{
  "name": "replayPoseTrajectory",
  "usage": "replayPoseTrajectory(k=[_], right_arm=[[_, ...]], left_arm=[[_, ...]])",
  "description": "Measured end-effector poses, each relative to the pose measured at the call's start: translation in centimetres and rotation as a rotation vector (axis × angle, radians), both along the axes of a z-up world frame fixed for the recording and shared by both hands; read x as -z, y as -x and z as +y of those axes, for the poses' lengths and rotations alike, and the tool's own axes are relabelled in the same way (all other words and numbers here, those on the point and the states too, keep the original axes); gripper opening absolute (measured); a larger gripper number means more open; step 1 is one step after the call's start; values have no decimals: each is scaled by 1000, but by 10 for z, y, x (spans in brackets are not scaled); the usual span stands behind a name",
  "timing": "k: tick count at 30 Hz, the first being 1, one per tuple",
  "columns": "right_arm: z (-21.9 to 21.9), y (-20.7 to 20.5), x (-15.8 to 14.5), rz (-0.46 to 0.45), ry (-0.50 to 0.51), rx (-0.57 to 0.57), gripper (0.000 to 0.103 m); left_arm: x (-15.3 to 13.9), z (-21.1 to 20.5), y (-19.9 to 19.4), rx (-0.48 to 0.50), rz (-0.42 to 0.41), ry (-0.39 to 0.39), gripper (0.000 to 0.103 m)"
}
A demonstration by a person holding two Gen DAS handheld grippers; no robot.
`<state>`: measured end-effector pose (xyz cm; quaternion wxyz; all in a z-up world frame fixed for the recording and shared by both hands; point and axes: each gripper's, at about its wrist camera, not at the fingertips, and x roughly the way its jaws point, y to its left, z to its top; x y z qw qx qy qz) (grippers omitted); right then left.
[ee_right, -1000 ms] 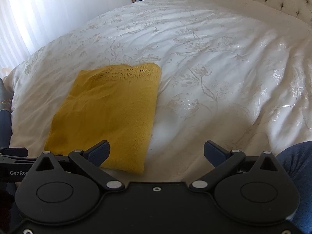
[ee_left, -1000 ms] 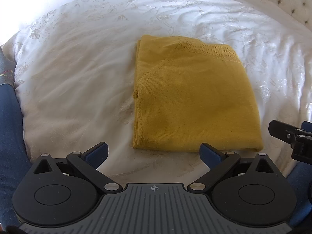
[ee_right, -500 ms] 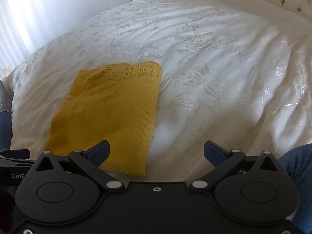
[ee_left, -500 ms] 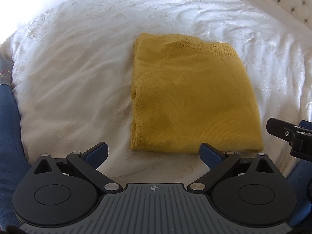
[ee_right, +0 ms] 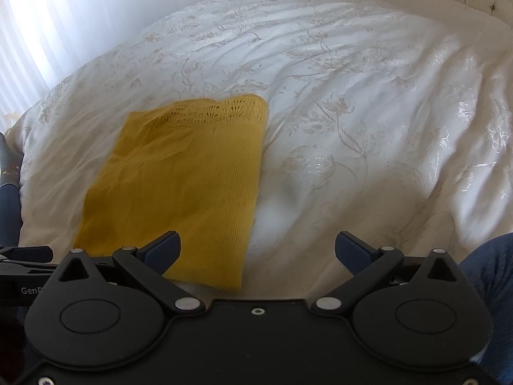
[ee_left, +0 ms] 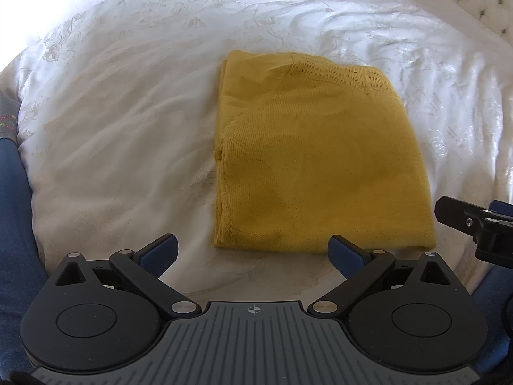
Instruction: Fold small clothes
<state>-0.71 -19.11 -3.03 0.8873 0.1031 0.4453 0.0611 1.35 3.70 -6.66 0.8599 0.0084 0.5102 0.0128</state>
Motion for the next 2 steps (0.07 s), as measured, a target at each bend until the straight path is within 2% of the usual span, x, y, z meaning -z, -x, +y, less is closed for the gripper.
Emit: replayPoseTrajectory(k=[2], right_arm=[[0,-1,1,3,-3,-1,102]], left_arm=[[1,0,-1,1,3,1,101]])
